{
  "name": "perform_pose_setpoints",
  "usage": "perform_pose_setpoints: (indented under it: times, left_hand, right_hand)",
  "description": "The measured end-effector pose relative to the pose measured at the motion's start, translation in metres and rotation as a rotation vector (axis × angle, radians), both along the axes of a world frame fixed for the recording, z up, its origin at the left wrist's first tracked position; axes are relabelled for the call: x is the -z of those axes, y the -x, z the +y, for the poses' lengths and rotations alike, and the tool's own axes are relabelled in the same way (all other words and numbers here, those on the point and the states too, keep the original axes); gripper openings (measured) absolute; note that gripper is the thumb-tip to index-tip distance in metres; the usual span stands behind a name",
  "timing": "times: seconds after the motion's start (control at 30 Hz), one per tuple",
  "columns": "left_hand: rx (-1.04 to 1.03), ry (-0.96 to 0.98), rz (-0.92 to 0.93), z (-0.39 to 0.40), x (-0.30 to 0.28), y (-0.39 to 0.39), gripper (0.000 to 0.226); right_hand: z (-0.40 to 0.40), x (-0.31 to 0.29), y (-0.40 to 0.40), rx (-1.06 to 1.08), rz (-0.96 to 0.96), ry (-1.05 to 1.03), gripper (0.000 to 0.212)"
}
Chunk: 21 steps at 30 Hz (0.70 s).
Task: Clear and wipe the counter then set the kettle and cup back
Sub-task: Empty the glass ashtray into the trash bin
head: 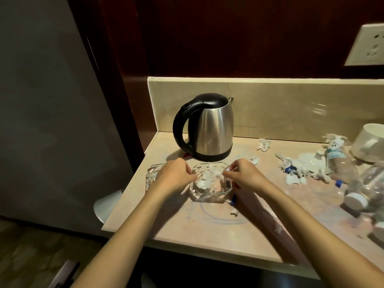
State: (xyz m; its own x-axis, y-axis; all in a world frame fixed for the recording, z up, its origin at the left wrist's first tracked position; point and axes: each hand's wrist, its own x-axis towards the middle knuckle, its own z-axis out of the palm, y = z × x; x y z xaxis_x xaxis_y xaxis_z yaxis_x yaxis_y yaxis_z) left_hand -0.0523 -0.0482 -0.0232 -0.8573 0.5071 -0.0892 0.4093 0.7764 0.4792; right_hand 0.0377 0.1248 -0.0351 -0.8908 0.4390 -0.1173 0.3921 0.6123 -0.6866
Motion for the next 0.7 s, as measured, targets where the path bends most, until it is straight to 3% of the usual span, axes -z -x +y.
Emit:
perform_pose_setpoints:
  times: [0.07, 0.17, 0.27, 0.47, 0.57, 0.7]
  left_hand:
    - [-0.004, -0.182, -0.114, -0.002, -0.002, 0.002, 0.020]
    - [-0.046, -0.482, -0.464, -0.006, -0.011, 0.006, 0.029]
    - [-0.023, -0.644, -0.727, -0.009, -0.024, 0.003, 0.031]
    - [0.015, -0.679, -0.773, -0.020, -0.033, -0.006, 0.020]
    - [0.000, -0.733, -0.777, -0.031, -0.033, -0.020, 0.010]
    - [-0.007, -0.768, -0.733, -0.054, -0.031, -0.046, 0.006]
  right_hand:
    - [0.003, -0.011, -0.005, 0.009, 0.054, 0.056, 0.027]
    - [0.006, -0.027, -0.013, 0.023, 0.150, 0.155, 0.024]
    - [0.001, -0.039, -0.022, 0.042, 0.231, 0.220, 0.026]
    - [-0.016, -0.048, -0.045, 0.045, 0.333, 0.300, 0.019]
    - [-0.028, -0.049, -0.060, 0.051, 0.353, 0.504, 0.018]
    - [-0.046, -0.048, -0.083, -0.056, 0.176, 0.779, 0.031]
